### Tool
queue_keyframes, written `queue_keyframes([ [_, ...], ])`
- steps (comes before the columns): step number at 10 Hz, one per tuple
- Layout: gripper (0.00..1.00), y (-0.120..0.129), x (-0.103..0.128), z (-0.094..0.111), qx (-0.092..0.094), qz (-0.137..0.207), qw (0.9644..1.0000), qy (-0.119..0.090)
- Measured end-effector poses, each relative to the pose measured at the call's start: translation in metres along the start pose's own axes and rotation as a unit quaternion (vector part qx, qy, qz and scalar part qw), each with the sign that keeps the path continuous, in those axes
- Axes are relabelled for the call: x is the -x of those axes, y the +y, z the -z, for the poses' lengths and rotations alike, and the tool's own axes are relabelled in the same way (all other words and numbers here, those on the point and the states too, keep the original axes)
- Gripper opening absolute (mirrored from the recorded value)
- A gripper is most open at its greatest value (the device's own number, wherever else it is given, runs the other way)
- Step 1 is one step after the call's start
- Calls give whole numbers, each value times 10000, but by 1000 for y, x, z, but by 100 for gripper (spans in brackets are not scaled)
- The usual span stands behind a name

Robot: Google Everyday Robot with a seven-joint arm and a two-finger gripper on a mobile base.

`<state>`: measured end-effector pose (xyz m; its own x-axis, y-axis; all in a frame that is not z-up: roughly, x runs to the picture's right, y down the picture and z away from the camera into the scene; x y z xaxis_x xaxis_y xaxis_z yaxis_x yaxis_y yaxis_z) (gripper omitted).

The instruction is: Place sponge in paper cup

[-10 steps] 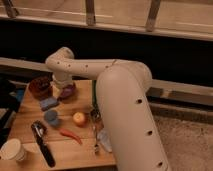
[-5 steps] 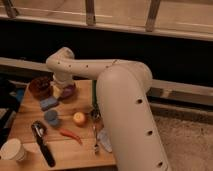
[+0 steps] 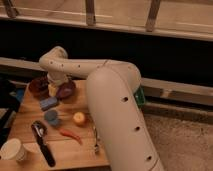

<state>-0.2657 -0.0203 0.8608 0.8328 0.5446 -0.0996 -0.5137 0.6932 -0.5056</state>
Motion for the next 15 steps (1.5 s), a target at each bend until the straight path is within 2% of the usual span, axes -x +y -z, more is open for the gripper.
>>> queue_keyframes([
  [2,76,7,19,-5,124,317,9994,-92],
  [5,76,33,45,-18,604,900,9938,-251],
  [6,76,42,47,-21,787,1070,9907,-293],
  [7,76,59,51,-22,1046,1354,9847,-316],
  [8,76,73,55,-22,1221,1574,9794,-338],
  [9,76,78,56,-22,1298,1673,9767,-342],
  [13,76,79,55,-25,1304,1721,9759,-314],
  [14,76,83,54,-32,1309,1761,9752,-273],
  [15,76,86,54,-36,1318,1876,9729,-286],
])
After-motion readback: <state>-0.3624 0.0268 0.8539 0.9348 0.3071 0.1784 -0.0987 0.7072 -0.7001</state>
